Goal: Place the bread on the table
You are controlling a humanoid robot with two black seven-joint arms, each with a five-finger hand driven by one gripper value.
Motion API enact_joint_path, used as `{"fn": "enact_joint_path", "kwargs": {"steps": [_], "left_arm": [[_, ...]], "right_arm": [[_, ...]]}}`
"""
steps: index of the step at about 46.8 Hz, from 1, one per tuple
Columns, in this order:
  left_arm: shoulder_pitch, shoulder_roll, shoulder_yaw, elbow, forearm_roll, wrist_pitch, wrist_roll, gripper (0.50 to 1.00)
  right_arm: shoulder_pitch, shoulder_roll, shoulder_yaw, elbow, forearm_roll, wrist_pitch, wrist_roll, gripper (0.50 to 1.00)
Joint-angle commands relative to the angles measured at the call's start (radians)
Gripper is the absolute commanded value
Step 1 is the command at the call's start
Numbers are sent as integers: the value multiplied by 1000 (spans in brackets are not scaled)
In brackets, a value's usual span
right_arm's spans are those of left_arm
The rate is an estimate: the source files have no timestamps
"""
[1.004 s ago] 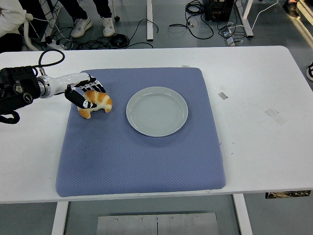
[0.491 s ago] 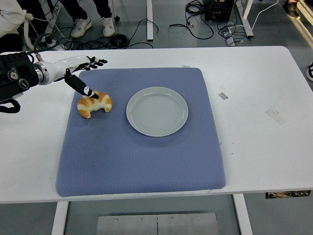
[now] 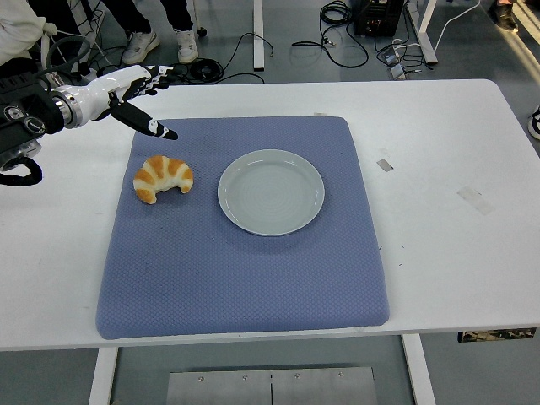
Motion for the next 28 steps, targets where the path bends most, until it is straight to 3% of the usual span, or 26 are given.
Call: {"fn": "enact_joint_path", "kwargs": {"steps": [1, 8, 28], "left_arm": [[53, -4, -89, 0, -100, 1, -2, 981], [121, -7, -212, 4, -137, -2, -2, 981], [217, -37, -368, -1, -158, -30, 1, 981]], "right_arm": [[0, 0, 0, 1, 0, 0, 0, 1000], [0, 0, 0, 0, 0, 0, 0, 1000], [0, 0, 0, 0, 0, 0, 0, 1000]]}}
